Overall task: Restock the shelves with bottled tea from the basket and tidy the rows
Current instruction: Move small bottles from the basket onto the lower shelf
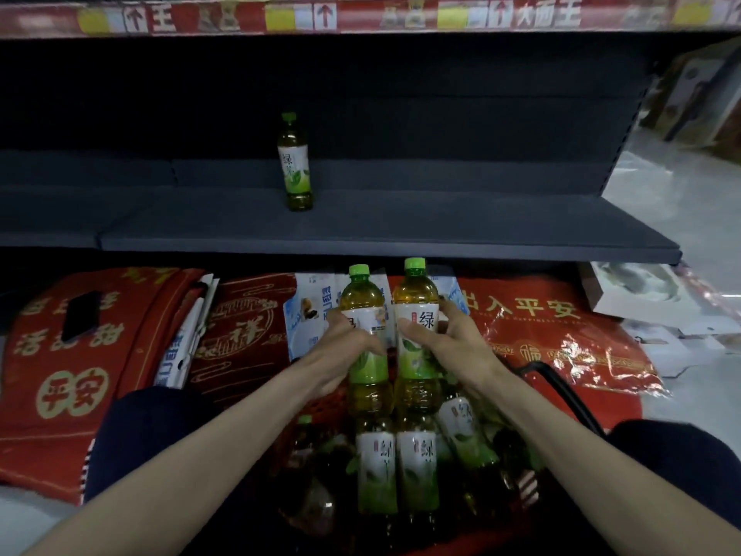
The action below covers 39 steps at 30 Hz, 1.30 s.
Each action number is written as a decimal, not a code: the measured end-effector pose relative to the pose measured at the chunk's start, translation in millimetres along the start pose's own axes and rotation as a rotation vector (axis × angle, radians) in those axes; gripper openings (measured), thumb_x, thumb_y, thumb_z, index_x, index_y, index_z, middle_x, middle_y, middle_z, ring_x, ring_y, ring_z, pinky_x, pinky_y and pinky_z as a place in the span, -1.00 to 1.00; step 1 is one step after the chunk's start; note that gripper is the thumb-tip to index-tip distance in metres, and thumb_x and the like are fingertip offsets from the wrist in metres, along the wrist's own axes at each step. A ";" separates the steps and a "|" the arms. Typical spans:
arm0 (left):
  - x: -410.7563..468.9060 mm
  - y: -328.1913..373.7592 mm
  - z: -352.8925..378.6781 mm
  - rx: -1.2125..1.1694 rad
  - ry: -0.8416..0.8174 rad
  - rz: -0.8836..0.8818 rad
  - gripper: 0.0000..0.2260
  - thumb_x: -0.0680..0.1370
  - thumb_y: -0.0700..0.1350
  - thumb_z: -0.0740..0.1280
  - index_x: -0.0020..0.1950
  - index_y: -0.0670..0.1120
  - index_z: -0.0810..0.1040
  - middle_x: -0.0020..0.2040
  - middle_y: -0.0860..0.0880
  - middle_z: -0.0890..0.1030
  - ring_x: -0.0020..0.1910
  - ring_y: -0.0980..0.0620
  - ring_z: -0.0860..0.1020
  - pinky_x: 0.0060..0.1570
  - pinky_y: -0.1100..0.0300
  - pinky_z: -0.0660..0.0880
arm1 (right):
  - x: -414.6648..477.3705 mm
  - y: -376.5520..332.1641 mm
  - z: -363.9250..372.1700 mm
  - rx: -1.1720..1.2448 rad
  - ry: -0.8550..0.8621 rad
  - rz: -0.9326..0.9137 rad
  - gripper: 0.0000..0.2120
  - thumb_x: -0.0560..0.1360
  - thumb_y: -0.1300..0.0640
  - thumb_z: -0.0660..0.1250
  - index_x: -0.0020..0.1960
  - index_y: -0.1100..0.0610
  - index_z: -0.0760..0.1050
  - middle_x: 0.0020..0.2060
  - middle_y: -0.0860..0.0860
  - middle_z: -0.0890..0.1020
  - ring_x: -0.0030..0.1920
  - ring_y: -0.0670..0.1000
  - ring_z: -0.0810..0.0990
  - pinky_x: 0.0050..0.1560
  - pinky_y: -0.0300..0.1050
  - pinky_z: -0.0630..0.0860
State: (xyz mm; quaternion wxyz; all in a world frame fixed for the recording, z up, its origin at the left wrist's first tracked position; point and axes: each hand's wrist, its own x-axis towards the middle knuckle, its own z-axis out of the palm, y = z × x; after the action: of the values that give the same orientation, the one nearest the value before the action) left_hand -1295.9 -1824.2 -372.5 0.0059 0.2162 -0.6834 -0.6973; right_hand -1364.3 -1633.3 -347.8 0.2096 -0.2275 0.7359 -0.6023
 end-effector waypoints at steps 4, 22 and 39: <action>23.2 34.1 -19.5 0.040 -0.061 0.121 -0.38 0.40 -0.36 0.54 0.42 -0.13 0.46 0.26 -0.18 0.68 0.20 -0.11 0.70 0.20 -0.14 0.64 | 37.8 -16.5 -0.8 0.000 0.059 -0.033 -0.50 0.47 -0.11 0.56 0.30 -0.01 0.45 0.05 0.01 0.75 -0.01 0.02 0.77 0.09 0.17 0.70; 128.4 149.4 -78.4 0.017 0.393 0.571 -0.40 0.32 -0.15 0.71 0.28 0.02 0.56 0.15 0.06 0.73 0.14 0.11 0.71 0.18 -0.06 0.66 | 200.7 -92.3 24.1 0.074 0.248 -0.247 -0.42 0.46 0.04 0.60 0.38 -0.02 0.42 0.05 -0.12 0.70 0.03 -0.21 0.70 0.06 -0.11 0.70; 190.7 142.7 -91.9 0.005 0.397 0.638 -0.27 0.37 -0.22 0.66 0.48 0.03 0.45 0.27 0.14 0.66 0.26 0.25 0.61 0.26 0.16 0.59 | 269.0 -95.6 37.7 0.072 0.274 -0.339 -0.37 0.51 0.16 0.54 0.47 -0.06 0.34 0.02 -0.22 0.69 0.08 -0.24 0.68 0.09 -0.19 0.66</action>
State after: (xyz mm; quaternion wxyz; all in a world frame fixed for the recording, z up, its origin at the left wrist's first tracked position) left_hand -1481.4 -1978.9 -289.5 0.3547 0.1233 -0.7037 -0.6032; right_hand -1551.9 -1837.5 -270.2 0.0113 -0.2563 0.6866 -0.6803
